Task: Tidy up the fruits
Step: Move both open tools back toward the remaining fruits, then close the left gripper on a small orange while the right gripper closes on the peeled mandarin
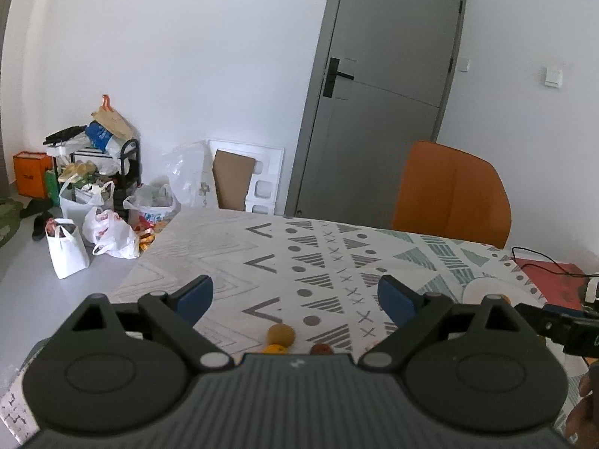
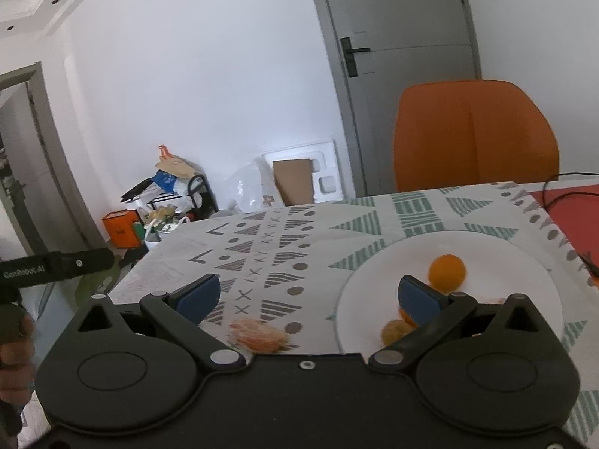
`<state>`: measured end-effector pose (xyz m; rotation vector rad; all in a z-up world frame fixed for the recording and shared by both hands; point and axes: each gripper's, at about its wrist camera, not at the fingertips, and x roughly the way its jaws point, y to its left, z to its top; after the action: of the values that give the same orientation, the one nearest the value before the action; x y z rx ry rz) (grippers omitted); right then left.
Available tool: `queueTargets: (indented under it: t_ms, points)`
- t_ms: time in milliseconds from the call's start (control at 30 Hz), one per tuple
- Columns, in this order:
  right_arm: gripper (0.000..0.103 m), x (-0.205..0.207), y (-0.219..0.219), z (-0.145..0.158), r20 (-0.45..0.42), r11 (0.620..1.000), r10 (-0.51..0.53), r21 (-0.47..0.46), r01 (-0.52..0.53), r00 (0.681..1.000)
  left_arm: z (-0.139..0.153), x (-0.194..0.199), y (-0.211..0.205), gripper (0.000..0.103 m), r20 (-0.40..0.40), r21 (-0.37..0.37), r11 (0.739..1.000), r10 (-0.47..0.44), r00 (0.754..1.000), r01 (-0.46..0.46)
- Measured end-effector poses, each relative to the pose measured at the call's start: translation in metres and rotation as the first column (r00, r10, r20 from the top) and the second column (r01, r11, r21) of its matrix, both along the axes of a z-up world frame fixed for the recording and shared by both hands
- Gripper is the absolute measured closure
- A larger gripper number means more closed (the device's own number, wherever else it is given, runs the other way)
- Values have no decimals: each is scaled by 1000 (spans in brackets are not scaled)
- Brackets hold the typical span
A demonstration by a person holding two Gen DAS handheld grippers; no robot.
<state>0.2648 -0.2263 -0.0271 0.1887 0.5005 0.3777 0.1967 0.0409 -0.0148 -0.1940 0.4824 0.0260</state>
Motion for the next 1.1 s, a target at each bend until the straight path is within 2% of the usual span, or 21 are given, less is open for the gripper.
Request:
queueTargets:
  t_ms: [233, 300, 333, 400, 467, 600, 667, 833, 900, 933, 1000, 1100]
  points:
    - [0, 3, 21, -4, 3, 998, 52, -20, -52, 999, -18, 2, 17, 13, -27, -43, 999, 30, 999, -31]
    - [4, 6, 27, -6, -2, 998, 66, -23, -66, 998, -24, 5, 20, 20, -43, -58, 998, 30, 999, -32]
    - [9, 8, 29, -7, -10, 997, 78, -21, -78, 997, -28, 6, 21, 22, -50, -60, 998, 29, 998, -32]
    - [16, 11, 35, -10, -26, 995, 94, -25, -95, 995, -34, 10, 22, 34, -65, -66, 997, 25, 998, -30]
    - [25, 15, 40, -13, -38, 994, 103, -41, -104, 994, -41, 14, 24, 41, -82, -80, 996, 19, 996, -26]
    - [35, 21, 48, -20, -70, 990, 126, -54, -129, 990, -54, 21, 26, 50, -113, -96, 995, 12, 993, -23]
    - [41, 25, 52, -24, -86, 987, 141, -60, -146, 986, -60, 25, 26, 52, -126, -103, 994, 6, 992, -19]
    - [49, 31, 66, -32, -116, 979, 177, -78, -186, 977, -71, 31, 25, 56, -143, -92, 996, 1, 990, -14]
    - [51, 34, 71, -36, -128, 976, 187, -86, -198, 974, -77, 35, 25, 68, -162, -97, 995, -3, 987, -13]
    - [52, 36, 73, -37, -133, 975, 189, -89, -202, 973, -80, 37, 25, 71, -174, -105, 994, -5, 985, -13]
    - [52, 38, 77, -39, -138, 974, 193, -97, -207, 971, -83, 40, 23, 73, -182, -106, 994, -6, 983, -14]
    - [52, 45, 83, -40, -138, 969, 200, -116, -216, 970, -85, 42, 17, 75, -175, -69, 998, -9, 985, -3]
